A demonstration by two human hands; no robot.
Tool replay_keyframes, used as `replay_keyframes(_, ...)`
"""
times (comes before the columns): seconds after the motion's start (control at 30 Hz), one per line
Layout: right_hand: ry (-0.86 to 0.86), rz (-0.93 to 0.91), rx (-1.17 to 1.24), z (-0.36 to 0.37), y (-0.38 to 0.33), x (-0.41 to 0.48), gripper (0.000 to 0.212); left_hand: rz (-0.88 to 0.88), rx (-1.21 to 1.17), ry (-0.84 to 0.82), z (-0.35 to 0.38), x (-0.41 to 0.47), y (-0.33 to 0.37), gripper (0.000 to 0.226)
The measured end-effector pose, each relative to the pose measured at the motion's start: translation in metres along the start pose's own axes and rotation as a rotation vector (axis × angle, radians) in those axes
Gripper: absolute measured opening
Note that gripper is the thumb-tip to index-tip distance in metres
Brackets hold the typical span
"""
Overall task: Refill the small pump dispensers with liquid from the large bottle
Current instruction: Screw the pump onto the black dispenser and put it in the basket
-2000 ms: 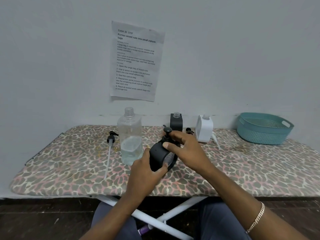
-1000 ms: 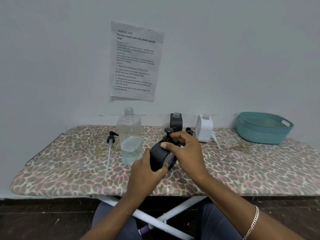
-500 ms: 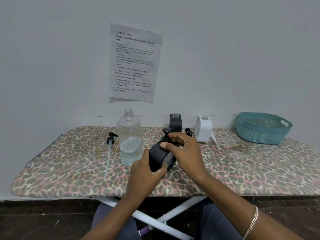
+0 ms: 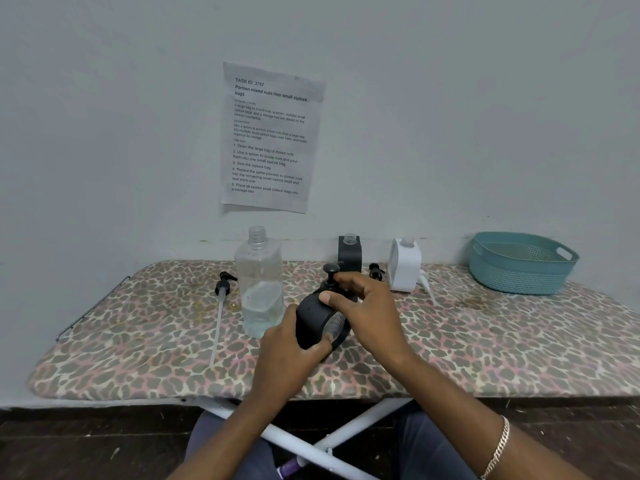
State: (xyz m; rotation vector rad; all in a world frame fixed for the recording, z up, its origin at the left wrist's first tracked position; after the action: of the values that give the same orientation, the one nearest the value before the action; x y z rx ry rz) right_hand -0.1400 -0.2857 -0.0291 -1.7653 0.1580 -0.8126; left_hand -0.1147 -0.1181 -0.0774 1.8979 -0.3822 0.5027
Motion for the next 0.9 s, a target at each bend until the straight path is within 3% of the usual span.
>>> replay_keyframes(0.2, -0.108, -0.054, -0.062, -0.013, -0.017, 0.009, 0.041, -0.002, -0.101, -0.049, 0.0, 0.005, 0.017, 0.042)
replay_keyframes(0.47, -0.468, -0.063, -0.176, -0.062, -0.045, 0.04, 0.062, -0.054, -0.341, -0.266, 0.016, 0.029, 0.061, 0.054)
replay_keyframes(0.63, -0.582, -0.062, -0.193, -0.091, -0.055, 0.068, 0.05, -0.006, -0.409, -0.419, 0.05, 0.046, 0.094, 0.056)
replay_keyframes(0.77, -0.594, -0.044, -0.238, -0.126, -0.058, 0.095, 0.034, 0.044, -0.424, -0.525, 0.092, 0.067, 0.125, 0.057)
replay_keyframes(0.9, -0.517, -0.055, -0.3, -0.175, -0.065, 0.129, 0.04, 0.088, -0.435, -0.591, 0.145, 0.09, 0.16, 0.055)
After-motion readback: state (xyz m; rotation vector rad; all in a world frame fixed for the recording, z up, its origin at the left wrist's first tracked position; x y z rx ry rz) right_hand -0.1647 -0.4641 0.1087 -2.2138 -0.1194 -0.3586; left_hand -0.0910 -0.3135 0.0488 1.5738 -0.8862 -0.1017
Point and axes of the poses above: each hand's wrist, its own x-axis towards the middle knuckle, its own z-axis out of the palm, y = z × x, the point moved 9 cm from there along x, towards the middle knuckle, and after that the axes turned 13 degrees about y, right-handed, at the moved point
